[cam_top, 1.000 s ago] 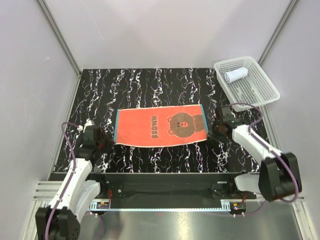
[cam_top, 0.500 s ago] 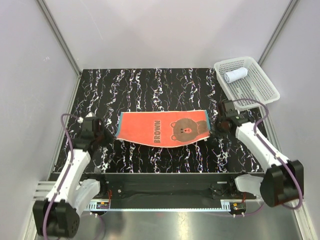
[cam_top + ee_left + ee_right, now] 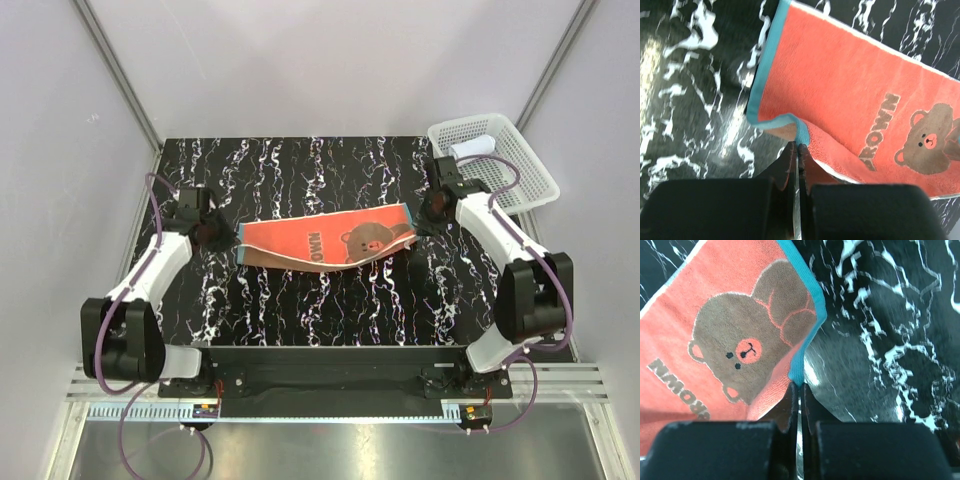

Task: Roll the towels
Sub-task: Fold the towel

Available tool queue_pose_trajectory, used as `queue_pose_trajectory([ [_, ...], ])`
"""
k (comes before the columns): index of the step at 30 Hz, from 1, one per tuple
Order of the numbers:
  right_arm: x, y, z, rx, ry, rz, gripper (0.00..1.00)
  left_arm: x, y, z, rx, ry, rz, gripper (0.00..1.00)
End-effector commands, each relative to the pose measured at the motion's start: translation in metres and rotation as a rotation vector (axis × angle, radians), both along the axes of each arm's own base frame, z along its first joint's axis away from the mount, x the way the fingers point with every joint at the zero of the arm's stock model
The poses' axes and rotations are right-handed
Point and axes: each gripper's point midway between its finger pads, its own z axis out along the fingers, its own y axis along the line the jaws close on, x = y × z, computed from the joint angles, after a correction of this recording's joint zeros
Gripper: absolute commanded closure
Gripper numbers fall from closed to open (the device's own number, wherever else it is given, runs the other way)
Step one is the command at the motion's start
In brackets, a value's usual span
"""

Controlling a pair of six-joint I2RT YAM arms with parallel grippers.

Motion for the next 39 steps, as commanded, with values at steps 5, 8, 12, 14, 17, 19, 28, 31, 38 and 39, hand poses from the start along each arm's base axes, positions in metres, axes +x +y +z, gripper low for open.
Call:
queue_pose_trajectory([
  [5,0.045,-0.007,0.023,-0.035,-0.063,0.019,1.0,0.044,0.0,0.025,0.018,-0.085,-0.019,1.0],
  [8,0.058,-0.008,0.022,-0.041,-0.052,0.024,1.0,0.051,0.001,0.026,0.021,-0.091,-0.014,1.0],
  [12,0.072,-0.013,0.027,-0.047,-0.065,0.025,1.0,0.053,0.006,0.026,0.042,-0.095,0.005,1.0],
  [14,0.081,-0.014,0.028,-0.045,-0.064,0.03,1.0,0.054,0.008,0.025,0.043,-0.093,0.015,1.0],
  [17,0.092,-0.01,0.03,-0.042,-0.059,0.054,1.0,0.054,0.009,0.023,0.035,-0.087,0.018,1.0],
  [19,0.098,-0.01,0.036,-0.048,-0.067,0.063,1.0,0.052,0.009,0.026,0.032,-0.092,0.02,1.0],
  [28,0.057,-0.011,0.041,-0.007,-0.064,0.052,1.0,0.01,0.015,0.039,0.051,-0.137,0.014,1.0],
  [31,0.018,-0.012,0.037,0.027,-0.053,0.042,1.0,-0.011,0.015,0.04,0.043,-0.14,0.004,1.0],
  [38,-0.072,-0.021,0.052,0.082,-0.097,-0.025,1.0,-0.059,0.016,0.043,0.042,-0.147,-0.006,1.0],
  [39,-0.086,-0.023,0.046,0.088,-0.075,-0.036,1.0,-0.067,0.017,0.044,0.042,-0.153,-0.001,1.0],
])
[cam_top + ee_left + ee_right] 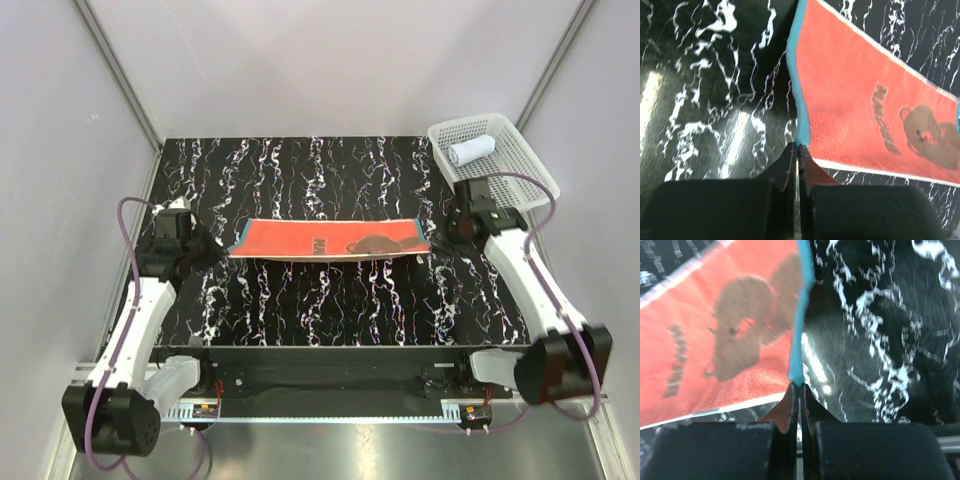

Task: Roll the towels
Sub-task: Fold the towel

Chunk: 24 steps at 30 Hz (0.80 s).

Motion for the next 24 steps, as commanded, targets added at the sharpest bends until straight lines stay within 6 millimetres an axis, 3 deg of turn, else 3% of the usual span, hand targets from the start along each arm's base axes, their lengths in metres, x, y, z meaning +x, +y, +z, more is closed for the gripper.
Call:
queue_pose_trajectory([
  [1,-0.031,-0.001,0.011,0.058,-0.033,-0.064,1.0,-0.024,0.003,-0.001,0.007,0.003,-0.001,1.0],
  [2,-0.04,0.003,0.02,0.096,-0.067,-0.057,1.0,-0.029,0.003,-0.002,0.001,0.009,0.001,1.0],
  [4,-0.058,0.006,0.019,0.131,-0.065,-0.063,1.0,-0.039,-0.001,-0.005,-0.025,0.011,-0.005,1.0],
  [8,-0.07,0.007,0.001,0.14,-0.013,-0.062,1.0,-0.041,-0.004,-0.01,-0.042,0.004,-0.011,1.0],
  [24,-0.01,0.007,-0.021,0.067,0.028,-0.04,1.0,0.024,-0.011,-0.028,-0.011,0.103,-0.105,1.0],
])
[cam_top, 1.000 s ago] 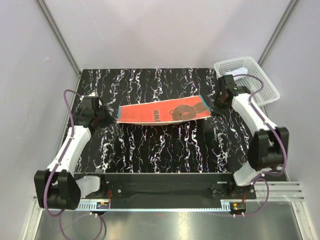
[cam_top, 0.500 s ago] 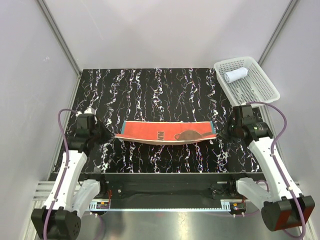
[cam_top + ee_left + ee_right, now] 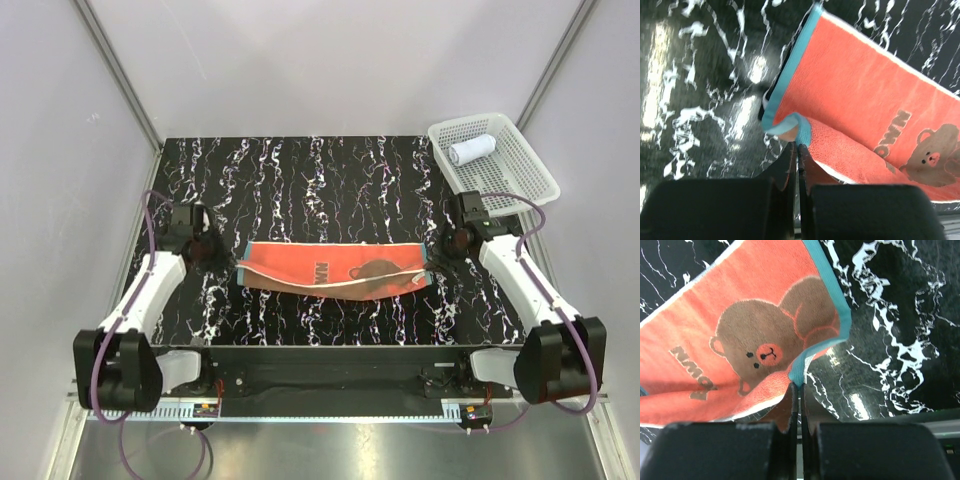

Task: Roll the towels
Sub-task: Fold the towel

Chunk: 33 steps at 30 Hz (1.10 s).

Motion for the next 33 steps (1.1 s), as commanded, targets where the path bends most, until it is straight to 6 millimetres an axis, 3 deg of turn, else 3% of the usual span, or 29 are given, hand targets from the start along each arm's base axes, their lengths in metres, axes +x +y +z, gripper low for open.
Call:
queue_pose_trajectory([
  [1,0.03,-0.003,0.011,-0.029,-0.076,0.005,1.0,0.038,-0.003,0.029,-0.008,-0.119,-0.036,1.0],
  [7,0.05,-0.001,0.004,-0.044,-0.055,0.016,1.0,0.062,-0.004,0.029,0.002,-0.101,-0.052,1.0],
  [14,0.072,-0.007,0.006,-0.065,-0.061,0.004,1.0,0.076,-0.003,0.019,0.017,-0.059,-0.069,1.0],
  [24,0.083,-0.025,-0.005,-0.099,-0.039,-0.027,1.0,0.084,-0.004,0.001,0.022,-0.005,-0.101,1.0],
  [33,0.092,-0.024,-0.018,-0.093,-0.018,-0.016,1.0,0.09,-0.003,-0.011,0.036,0.028,-0.11,1.0],
])
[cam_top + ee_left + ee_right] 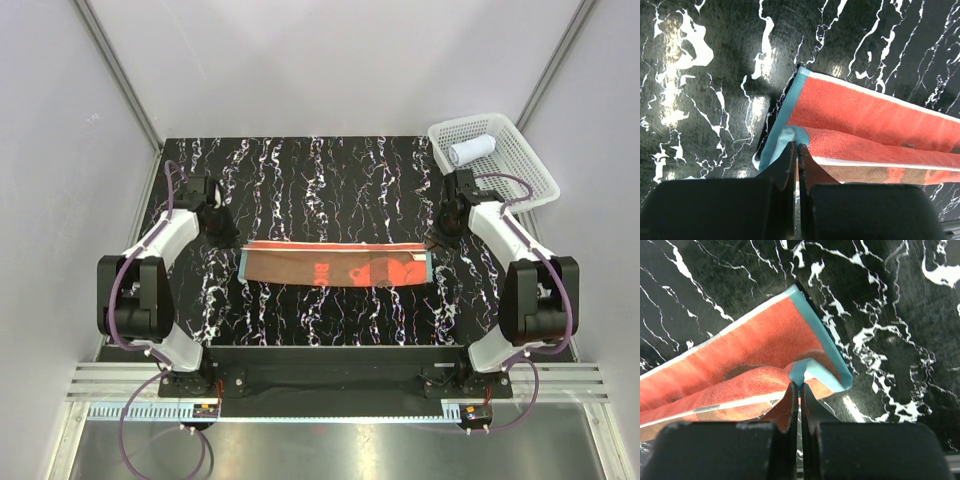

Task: Roll the towels
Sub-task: Fold the towel

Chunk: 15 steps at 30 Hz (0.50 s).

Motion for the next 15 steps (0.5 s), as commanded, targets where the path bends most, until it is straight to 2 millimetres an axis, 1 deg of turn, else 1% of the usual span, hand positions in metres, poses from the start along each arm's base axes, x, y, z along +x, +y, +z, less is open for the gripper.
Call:
queue_pose_trajectory([
  [1,0.02,-0.005,0.007,-0.017,-0.05,0.002,1.0,0.018,0.001,0.011,0.002,-0.053,-0.022,1.0],
  [5,0.026,-0.004,0.002,-0.019,-0.045,0.008,1.0,0.021,0.002,0.005,0.012,-0.04,-0.02,0.99],
  [9,0.031,-0.004,-0.002,-0.022,-0.036,0.01,1.0,0.026,0.003,0.003,0.017,-0.037,-0.019,0.99],
  [15,0.039,-0.004,-0.015,-0.023,-0.015,0.013,1.0,0.033,0.003,-0.002,0.021,-0.027,-0.019,0.95],
])
